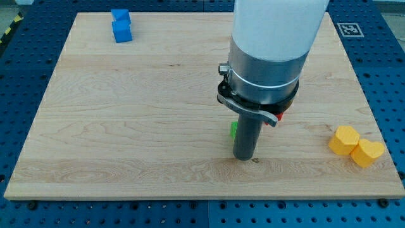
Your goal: Push the green star into the green circle
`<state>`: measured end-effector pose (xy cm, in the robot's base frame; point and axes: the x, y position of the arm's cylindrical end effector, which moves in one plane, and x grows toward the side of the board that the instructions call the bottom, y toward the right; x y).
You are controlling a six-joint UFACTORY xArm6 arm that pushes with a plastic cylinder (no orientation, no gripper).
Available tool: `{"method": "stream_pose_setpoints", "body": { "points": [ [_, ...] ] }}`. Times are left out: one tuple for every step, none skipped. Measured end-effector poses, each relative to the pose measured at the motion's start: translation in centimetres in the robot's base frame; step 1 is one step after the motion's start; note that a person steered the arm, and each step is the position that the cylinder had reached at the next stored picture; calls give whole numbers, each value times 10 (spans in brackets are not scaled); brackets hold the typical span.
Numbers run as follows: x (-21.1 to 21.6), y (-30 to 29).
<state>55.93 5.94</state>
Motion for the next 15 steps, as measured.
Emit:
{"method": "stream_pose_setpoints", "body": {
  "points": [
    [-14, 1],
    [-39, 1],
    [-67, 2],
    [-95, 6],
    [-122, 10],
    [-156, 15],
    [-199, 25],
    [-208, 44],
    [-207, 62],
    [-207, 88],
    [-207, 93],
    [-207, 93],
    [-185, 92],
    [-167, 92],
    [-171, 96]
  ]
}}
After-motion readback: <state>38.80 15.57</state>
